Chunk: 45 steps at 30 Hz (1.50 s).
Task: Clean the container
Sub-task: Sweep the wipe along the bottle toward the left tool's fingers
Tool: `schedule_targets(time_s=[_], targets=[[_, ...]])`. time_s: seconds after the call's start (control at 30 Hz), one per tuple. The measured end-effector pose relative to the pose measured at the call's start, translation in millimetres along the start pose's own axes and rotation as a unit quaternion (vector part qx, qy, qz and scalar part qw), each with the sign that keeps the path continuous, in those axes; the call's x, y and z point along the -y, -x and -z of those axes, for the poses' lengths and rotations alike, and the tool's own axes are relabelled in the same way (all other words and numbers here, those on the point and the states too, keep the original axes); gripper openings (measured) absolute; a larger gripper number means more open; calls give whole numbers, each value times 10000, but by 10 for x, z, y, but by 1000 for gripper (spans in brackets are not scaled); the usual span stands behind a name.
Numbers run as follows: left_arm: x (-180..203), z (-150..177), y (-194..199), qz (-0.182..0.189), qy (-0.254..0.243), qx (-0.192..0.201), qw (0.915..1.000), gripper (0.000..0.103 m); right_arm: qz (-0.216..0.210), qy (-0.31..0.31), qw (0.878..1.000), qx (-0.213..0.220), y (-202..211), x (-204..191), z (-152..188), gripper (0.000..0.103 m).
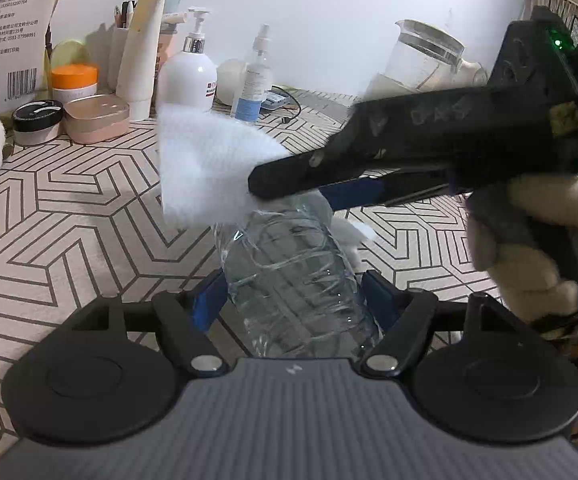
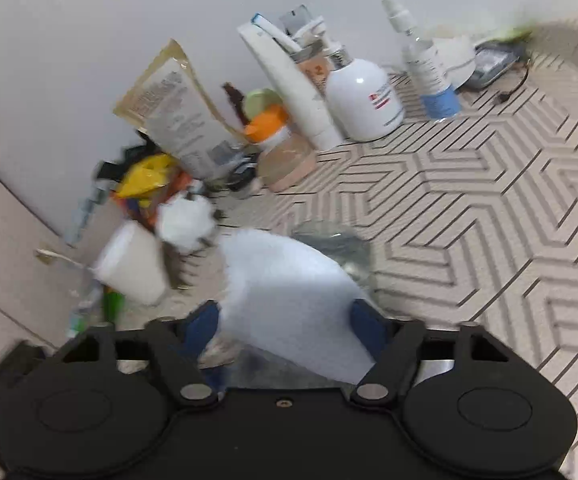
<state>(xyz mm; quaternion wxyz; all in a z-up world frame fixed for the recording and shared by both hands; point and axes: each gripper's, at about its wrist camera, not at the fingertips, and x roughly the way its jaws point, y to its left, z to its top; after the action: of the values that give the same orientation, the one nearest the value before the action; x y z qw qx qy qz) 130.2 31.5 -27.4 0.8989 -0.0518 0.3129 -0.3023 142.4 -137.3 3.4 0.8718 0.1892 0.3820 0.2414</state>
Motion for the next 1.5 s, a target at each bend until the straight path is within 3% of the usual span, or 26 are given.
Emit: schedule_targets(time_s=[0.4, 0.57, 0.73, 0.87, 0.93, 1.17, 1.3, 1.5], targets=[[59, 17, -51, -125, -110, -156, 9997, 78, 217, 812, 9964, -102, 62, -293, 296, 69], [72, 23, -51, -137, -144, -159, 9997, 80, 62, 620, 9977, -257, 60, -191, 230, 69], [56, 21, -48, -88, -113, -160, 9998, 82, 86, 423, 9990, -102, -29, -119, 136, 70], [34, 17, -39, -43, -49, -165, 9998, 83, 445, 1021, 9936, 170, -61, -341, 257, 73], [19, 14, -32, -29, -13, -166, 9999, 83, 467, 1166, 9920, 102, -48, -398, 310, 74], [88, 34, -45, -125, -232, -183, 9995, 84, 126, 876, 9954, -366, 65, -273, 455, 74], [12, 14, -29, 23, -7, -176, 9998, 84, 175, 800, 9961, -330, 47, -265, 422, 77], [67, 38, -42, -81, -141, -143, 9998, 86, 98, 676, 9974, -217, 73, -272, 492, 80]])
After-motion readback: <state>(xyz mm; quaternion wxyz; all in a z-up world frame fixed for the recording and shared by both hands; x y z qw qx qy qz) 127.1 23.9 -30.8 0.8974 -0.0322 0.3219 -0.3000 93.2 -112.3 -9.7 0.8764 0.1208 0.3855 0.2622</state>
